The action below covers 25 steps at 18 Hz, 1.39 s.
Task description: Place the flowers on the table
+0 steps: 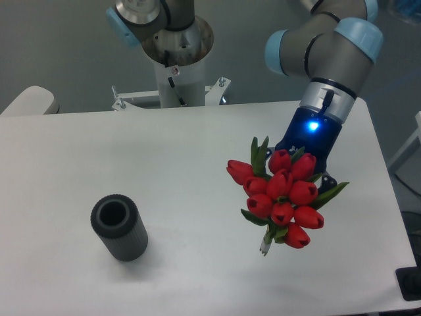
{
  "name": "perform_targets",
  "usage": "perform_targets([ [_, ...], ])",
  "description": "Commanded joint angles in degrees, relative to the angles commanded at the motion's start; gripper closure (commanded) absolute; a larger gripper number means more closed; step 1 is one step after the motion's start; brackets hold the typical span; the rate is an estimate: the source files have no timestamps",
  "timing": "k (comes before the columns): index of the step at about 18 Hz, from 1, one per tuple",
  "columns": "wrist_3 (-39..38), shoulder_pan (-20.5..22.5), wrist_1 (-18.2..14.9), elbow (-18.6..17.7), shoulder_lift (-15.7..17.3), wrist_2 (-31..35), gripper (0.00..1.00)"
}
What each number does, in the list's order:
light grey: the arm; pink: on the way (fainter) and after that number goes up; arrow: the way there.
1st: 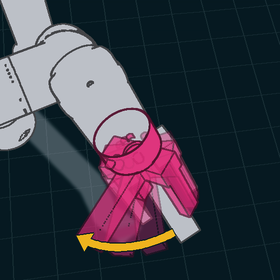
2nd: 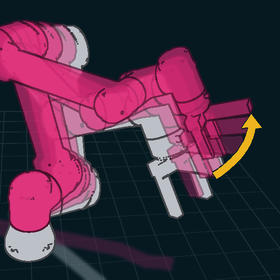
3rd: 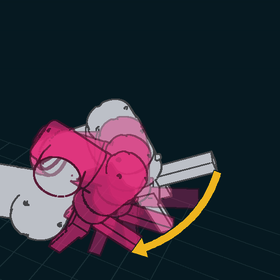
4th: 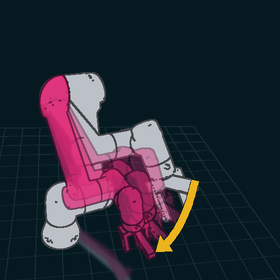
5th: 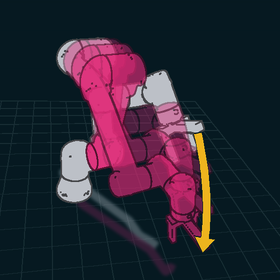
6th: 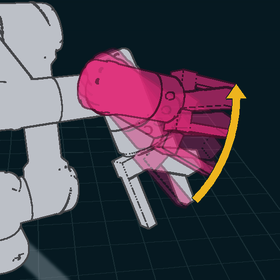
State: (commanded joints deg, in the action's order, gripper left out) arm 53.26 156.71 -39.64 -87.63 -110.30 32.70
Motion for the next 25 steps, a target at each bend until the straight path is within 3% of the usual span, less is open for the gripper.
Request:
perform_targets([
  [9,0.35,0.09,-0.18,-0.18,0.70,0.17,0.67],
  [14,1.41,0.53,-0.62,-1.84,2.81,2.54,0.67],
  [17,1.41,0.18,-0.88,-2.46,3.86,7.10,0.67],
  [21,1.58,-0.18,-5.44,-2.81,6.84,13.69,0.67],
  [25,4.03,-2.62,-9.48,-3.78,10.45,27.21,0.68],
])
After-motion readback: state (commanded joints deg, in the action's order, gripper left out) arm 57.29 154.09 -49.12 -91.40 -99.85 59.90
